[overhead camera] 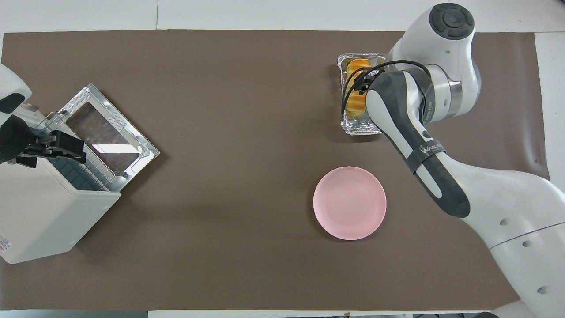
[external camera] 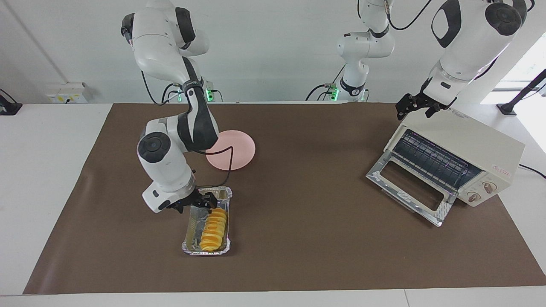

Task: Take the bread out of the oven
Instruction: 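Close the right gripper on the bread rolls in the tray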

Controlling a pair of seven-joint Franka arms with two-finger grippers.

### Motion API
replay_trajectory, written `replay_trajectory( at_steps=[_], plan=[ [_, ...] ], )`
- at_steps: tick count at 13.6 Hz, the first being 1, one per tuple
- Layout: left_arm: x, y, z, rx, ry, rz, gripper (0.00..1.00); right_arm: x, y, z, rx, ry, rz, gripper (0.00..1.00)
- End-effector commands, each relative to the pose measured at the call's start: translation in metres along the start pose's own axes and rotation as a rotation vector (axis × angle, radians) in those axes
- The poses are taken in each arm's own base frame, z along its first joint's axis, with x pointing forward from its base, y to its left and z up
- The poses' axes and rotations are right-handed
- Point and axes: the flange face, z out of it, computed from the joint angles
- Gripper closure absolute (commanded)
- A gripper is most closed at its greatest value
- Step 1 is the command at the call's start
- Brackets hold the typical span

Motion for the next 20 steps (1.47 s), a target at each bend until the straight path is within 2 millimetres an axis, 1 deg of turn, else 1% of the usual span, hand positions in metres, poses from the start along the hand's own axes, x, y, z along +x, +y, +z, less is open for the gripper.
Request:
replay_trajectory(
  at_steps=[1, 5, 6, 7, 8, 9, 10, 11, 14, 20],
  plan=[
    [-0.002, -0.002, -0.007, 0.004, 0.010, -0.003, 0.00, 0.010, -0.007, 0.019, -0.026, 0.024, 0.004, 0.00],
    [-0.002, -0.002, -0.006, 0.004, 0.008, -0.003, 0.00, 0.012, -0.009, 0.043, -0.061, 0.038, 0.002, 0.00],
    [-0.002, -0.002, -0.007, 0.004, 0.010, -0.003, 0.00, 0.012, -0.008, 0.047, -0.062, 0.034, 0.004, 0.00],
    [-0.002, -0.002, -0.006, 0.004, 0.008, -0.003, 0.00, 0.013, -0.009, 0.047, -0.054, 0.042, 0.011, 0.00],
    [-0.002, -0.002, -0.006, 0.004, 0.008, -0.003, 0.00, 0.014, -0.011, 0.048, -0.043, 0.062, 0.025, 0.06],
    [-0.002, -0.002, -0.006, 0.004, 0.008, -0.003, 0.00, 0.015, -0.011, 0.049, -0.040, 0.068, 0.032, 0.22],
    [-0.002, -0.002, -0.007, 0.004, 0.010, -0.003, 0.00, 0.015, -0.012, 0.050, -0.038, 0.066, 0.034, 0.70],
    [-0.002, -0.002, -0.007, 0.004, 0.010, -0.003, 0.00, 0.015, -0.011, 0.049, -0.037, 0.064, 0.044, 1.00],
    [-0.002, -0.002, -0.006, 0.004, 0.008, -0.003, 0.00, 0.015, -0.011, 0.050, -0.038, 0.062, 0.079, 1.00],
    [-0.002, -0.002, -0.007, 0.004, 0.010, -0.003, 0.00, 0.016, -0.010, 0.047, -0.037, 0.058, 0.081, 1.00]
  ],
)
